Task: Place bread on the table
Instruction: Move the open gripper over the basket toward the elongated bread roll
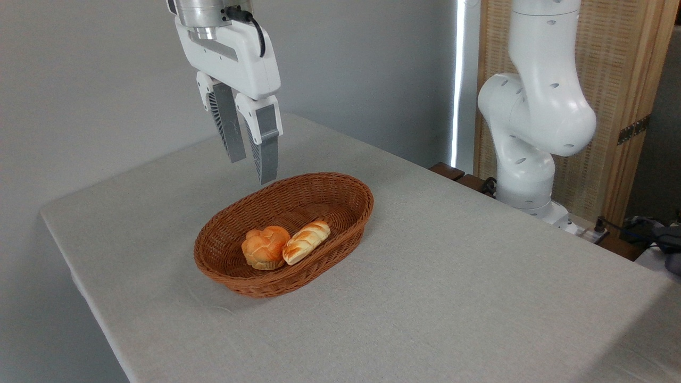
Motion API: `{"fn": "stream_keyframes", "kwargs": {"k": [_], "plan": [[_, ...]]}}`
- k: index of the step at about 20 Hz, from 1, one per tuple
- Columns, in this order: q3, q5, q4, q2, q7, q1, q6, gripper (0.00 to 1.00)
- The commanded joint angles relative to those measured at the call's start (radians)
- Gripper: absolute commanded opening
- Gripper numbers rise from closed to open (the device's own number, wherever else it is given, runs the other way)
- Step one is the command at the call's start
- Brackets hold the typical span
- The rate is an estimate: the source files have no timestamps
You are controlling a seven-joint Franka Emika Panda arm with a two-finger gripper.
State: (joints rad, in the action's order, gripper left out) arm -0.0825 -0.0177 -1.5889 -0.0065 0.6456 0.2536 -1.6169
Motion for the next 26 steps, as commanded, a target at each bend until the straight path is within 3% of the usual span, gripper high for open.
{"fn": "stream_keyframes", "kwargs": {"k": [1, 21, 26], "plan": [[-0.037, -0.016, 0.026, -0.012, 0.026, 0.003, 0.110, 1.00], [-0.043, -0.013, 0.013, -0.013, -0.004, 0.004, 0.098, 1.00], [-0.043, -0.016, -0.075, -0.055, -0.004, 0.007, 0.013, 1.00]]}}
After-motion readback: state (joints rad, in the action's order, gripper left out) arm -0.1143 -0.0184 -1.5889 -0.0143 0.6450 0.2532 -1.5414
